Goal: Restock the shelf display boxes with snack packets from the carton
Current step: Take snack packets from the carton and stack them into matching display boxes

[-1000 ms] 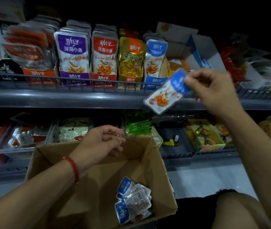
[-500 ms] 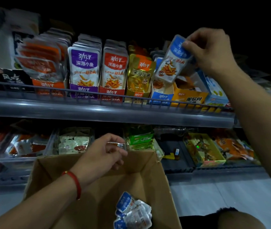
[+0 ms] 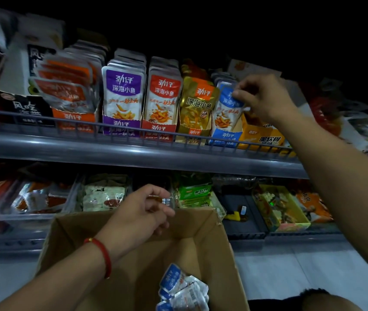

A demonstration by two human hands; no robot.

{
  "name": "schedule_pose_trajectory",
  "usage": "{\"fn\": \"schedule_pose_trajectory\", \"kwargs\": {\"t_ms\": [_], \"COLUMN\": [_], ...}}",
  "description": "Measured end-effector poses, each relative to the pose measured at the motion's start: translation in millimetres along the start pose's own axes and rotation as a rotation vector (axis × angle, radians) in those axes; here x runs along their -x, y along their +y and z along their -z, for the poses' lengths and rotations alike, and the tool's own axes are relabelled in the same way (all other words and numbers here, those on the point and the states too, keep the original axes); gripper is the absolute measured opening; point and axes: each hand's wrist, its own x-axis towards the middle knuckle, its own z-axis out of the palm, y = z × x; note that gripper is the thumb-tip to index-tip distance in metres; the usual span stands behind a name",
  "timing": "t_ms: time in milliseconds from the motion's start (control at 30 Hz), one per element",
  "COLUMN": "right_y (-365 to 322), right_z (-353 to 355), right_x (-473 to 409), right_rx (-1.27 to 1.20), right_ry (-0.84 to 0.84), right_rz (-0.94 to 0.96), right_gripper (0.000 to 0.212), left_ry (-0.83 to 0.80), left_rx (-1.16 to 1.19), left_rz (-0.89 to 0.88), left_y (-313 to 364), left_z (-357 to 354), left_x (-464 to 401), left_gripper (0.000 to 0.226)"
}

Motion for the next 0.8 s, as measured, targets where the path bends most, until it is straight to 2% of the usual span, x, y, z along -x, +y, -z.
{"fn": "schedule_pose_trajectory", "kwargs": {"t_ms": [133, 467, 667, 800], "right_y": [4, 2, 4, -2], "right_z": [2, 3, 12, 13], "right_x": [-4, -1, 18, 53], "right_rx": [0.036, 0.147, 0.191, 0.085], "right_ry": [0.011, 0.155, 0.241, 0.264], "right_rz": [-0.007, 0.013, 0.052, 0.058], "right_gripper": [0.025, 0.031, 0.028, 0.023], "left_ry": [0.004, -0.003, -0.016, -0.023], "left_rx": [0.002, -0.021, -0.046, -0.115], "left_rz": [0.005, -0.012, -0.036, -0.044], "left_y": [3, 3, -8, -16], "left_z": [1, 0, -1, -8], "left_x": [3, 2, -4, -8], "left_gripper": [0.034, 0.036, 0.036, 0.034]}}
